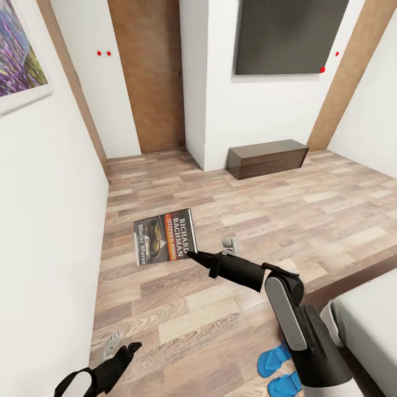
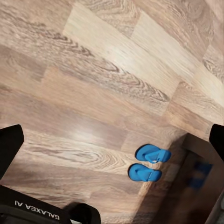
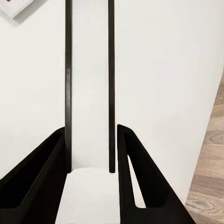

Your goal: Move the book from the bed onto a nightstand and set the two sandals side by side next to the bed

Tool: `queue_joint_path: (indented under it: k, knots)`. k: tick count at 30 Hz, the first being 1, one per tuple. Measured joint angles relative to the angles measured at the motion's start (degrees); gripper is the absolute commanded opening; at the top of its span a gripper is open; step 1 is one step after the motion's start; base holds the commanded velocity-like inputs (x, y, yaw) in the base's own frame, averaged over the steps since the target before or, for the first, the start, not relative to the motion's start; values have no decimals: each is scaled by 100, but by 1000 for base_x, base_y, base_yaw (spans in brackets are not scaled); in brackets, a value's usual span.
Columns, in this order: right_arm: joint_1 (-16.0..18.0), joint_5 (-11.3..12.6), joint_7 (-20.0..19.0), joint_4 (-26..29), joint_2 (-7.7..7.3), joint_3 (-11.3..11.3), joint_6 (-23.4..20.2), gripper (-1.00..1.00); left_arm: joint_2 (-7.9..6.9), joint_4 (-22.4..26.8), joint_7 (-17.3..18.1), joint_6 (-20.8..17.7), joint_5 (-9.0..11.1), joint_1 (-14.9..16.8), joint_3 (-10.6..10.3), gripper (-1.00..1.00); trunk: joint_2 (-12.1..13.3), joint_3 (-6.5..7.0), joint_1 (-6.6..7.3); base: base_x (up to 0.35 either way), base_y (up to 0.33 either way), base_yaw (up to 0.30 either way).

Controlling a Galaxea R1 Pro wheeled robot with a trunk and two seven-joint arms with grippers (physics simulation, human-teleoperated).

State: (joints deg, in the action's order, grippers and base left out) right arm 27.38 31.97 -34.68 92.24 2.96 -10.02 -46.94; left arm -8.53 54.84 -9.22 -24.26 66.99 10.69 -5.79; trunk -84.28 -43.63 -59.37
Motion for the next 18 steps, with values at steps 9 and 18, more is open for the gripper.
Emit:
queue_joint_path:
  k: [9, 18]
  knots:
    - [0, -1, -13, 0, -6, 10, 0, -100, 12, 0, 9, -17, -314, 0, 8, 100, 0, 74, 0, 326, -50, 154]
    - [1, 0, -18, 0, -12, 11, 0, -100, 7, 1, 13, -16, -287, 0, 11, 100, 0, 148, 0, 316, 116, 157]
